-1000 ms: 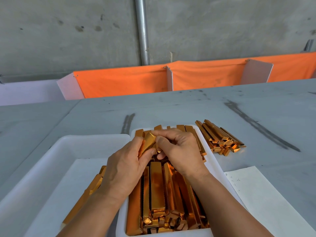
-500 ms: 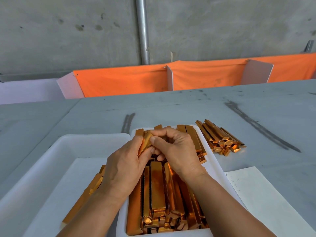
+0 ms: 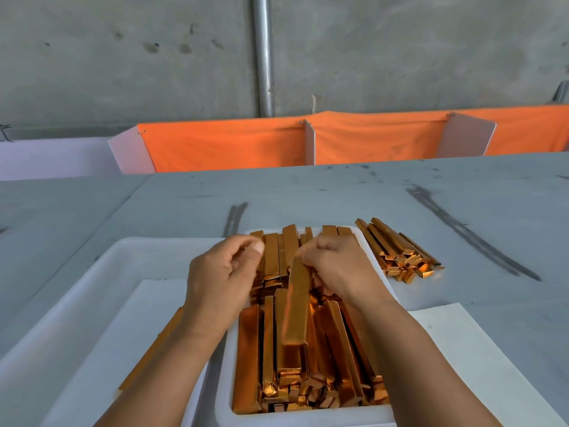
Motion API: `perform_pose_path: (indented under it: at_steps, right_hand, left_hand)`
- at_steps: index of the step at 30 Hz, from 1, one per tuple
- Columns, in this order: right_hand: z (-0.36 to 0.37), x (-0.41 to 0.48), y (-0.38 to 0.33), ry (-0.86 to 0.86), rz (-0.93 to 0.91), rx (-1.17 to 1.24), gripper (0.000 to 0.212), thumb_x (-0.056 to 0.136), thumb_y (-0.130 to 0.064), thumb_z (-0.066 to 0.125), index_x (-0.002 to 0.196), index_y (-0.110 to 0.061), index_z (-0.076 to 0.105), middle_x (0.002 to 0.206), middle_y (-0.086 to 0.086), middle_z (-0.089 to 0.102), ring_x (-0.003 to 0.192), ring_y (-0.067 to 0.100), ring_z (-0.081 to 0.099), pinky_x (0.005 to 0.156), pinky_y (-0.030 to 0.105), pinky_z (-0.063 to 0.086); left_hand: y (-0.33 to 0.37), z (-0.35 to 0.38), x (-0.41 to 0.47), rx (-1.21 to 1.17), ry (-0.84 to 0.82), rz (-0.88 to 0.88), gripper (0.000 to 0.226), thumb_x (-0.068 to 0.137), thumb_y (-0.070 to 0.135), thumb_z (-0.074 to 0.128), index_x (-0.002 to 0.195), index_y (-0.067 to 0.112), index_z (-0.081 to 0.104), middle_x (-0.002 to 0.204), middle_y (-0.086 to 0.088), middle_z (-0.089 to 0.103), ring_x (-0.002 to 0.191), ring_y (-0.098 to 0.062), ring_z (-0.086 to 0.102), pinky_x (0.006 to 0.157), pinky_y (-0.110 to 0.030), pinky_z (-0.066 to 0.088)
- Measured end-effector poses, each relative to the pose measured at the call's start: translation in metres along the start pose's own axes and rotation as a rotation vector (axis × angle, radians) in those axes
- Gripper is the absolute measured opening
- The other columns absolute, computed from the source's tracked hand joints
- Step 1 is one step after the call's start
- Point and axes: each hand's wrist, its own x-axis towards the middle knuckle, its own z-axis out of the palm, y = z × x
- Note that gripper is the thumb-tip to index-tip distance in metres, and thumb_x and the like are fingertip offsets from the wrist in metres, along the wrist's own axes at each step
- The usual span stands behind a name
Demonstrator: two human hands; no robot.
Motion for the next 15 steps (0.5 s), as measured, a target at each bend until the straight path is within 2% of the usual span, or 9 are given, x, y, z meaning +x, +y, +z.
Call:
perform_pose_path:
  at_steps: [3, 5, 7, 11, 13, 15]
  right_hand:
    - [-0.003, 0.001, -0.002, -0.092, 0.022, -0.327, 0.023, 0.093, -0.019, 0.055, 0.082, -0.021, 0.075, 0.092, -0.013, 0.071, 0.068, 0.003, 0.062, 0.052, 0.016, 0.043]
    - [-0.003, 0.0, -0.002, -0.148, 0.012, -0.453, 0.025, 0.096, -0.017, 0.052, 0.09, -0.016, 0.076, 0.111, -0.012, 0.07, 0.077, 0.003, 0.062, 0.054, 0.013, 0.041]
    - [-0.003, -0.003, -0.003, -0.177, 0.009, -0.497, 0.026, 0.098, -0.016, 0.05, 0.095, -0.018, 0.077, 0.113, -0.009, 0.07, 0.086, 0.006, 0.063, 0.06, 0.014, 0.043]
    - [-0.005, -0.007, -0.003, -0.161, -0.017, -0.565, 0.024, 0.099, -0.015, 0.051, 0.097, -0.018, 0.075, 0.109, -0.003, 0.072, 0.1, 0.012, 0.066, 0.078, 0.023, 0.052]
    - [-0.007, -0.008, -0.001, -0.144, -0.028, -0.589, 0.025, 0.098, -0.011, 0.051, 0.088, -0.017, 0.073, 0.106, -0.002, 0.073, 0.096, 0.011, 0.067, 0.078, 0.025, 0.056]
    - [-0.011, -0.007, 0.002, -0.124, -0.042, -0.592, 0.027, 0.098, -0.011, 0.051, 0.082, -0.02, 0.071, 0.104, -0.005, 0.072, 0.092, 0.009, 0.066, 0.069, 0.019, 0.052]
  left_hand:
    - [0.003, -0.005, 0.005, -0.085, 0.102, -0.063, 0.011, 0.09, 0.028, 0.06, 0.094, 0.032, 0.069, 0.079, 0.018, 0.068, 0.073, -0.004, 0.067, 0.069, -0.02, 0.05]
    - [0.008, -0.01, 0.008, -0.138, 0.15, -0.077, 0.014, 0.091, 0.022, 0.061, 0.094, 0.033, 0.069, 0.08, 0.018, 0.069, 0.074, -0.005, 0.067, 0.072, -0.024, 0.053]
    - [0.012, -0.016, 0.01, -0.178, 0.19, -0.075, 0.018, 0.091, 0.02, 0.061, 0.093, 0.036, 0.068, 0.08, 0.018, 0.068, 0.074, -0.005, 0.067, 0.073, -0.024, 0.053]
    - [0.021, -0.03, 0.013, -0.246, 0.246, -0.094, 0.022, 0.092, 0.018, 0.06, 0.091, 0.039, 0.068, 0.08, 0.017, 0.068, 0.073, -0.003, 0.067, 0.064, -0.012, 0.051]
    - [0.022, -0.04, 0.017, -0.255, 0.264, -0.141, 0.024, 0.092, 0.018, 0.06, 0.09, 0.04, 0.068, 0.079, 0.018, 0.067, 0.075, -0.004, 0.067, 0.069, -0.018, 0.053]
    - [0.019, -0.054, 0.022, -0.192, 0.237, -0.212, 0.023, 0.091, 0.019, 0.059, 0.089, 0.04, 0.068, 0.083, 0.017, 0.068, 0.083, -0.01, 0.067, 0.078, -0.029, 0.052]
